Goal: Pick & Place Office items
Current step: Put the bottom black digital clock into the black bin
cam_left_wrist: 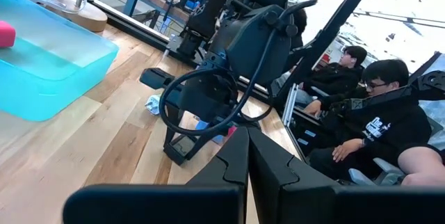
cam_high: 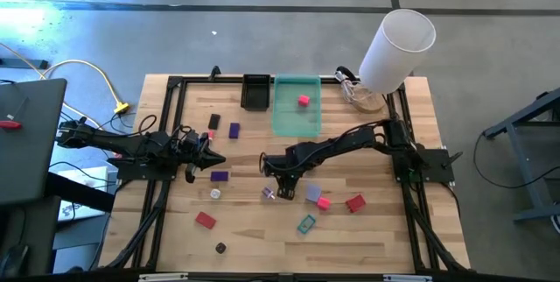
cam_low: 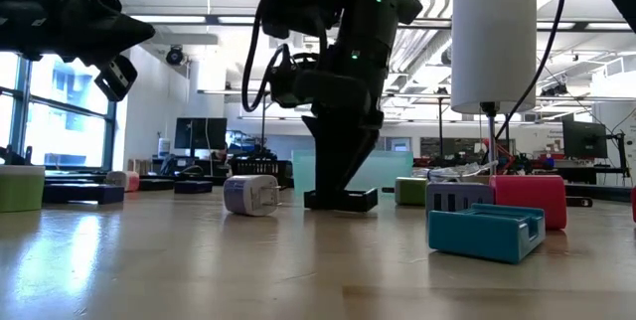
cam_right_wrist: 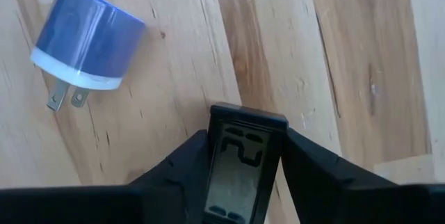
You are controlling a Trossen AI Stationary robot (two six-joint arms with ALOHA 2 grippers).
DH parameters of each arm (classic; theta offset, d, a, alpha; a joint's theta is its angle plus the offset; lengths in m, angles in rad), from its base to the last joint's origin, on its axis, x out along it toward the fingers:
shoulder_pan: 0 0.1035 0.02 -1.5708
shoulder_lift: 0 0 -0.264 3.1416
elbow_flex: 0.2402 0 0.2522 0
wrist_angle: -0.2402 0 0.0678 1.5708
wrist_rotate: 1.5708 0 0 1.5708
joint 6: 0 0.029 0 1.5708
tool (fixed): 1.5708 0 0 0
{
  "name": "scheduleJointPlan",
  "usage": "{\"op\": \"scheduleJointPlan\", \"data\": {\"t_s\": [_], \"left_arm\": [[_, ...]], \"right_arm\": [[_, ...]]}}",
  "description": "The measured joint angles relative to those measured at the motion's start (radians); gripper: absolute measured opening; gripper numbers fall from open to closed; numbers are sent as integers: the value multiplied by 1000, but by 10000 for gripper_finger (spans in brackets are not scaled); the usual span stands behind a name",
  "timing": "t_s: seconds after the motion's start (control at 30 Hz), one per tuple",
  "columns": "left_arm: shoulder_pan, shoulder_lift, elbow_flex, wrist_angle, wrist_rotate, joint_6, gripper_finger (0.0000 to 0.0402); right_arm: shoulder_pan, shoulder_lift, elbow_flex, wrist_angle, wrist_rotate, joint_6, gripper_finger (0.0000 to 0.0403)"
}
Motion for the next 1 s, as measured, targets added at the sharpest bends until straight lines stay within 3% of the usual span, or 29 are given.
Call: {"op": "scheduleJointPlan", "data": {"t_s": [0.13,0.5,0.67,0.8,1.0], "left_arm": [[0,0,0,0,0,0,1],[0,0,0,0,0,0,1],[0,0,0,0,0,-3,1],[0,1,0,0,0,-16,1],[0,5,0,-1,0,-19,1]], "right_arm": [[4,0,0,-3,0,-4,126],[0,0,0,-21,-29,1,136],[-4,23,2,-25,-48,20,163],[-28,55,4,-12,-145,18,180],[-35,55,4,-11,-156,15,145]]}}
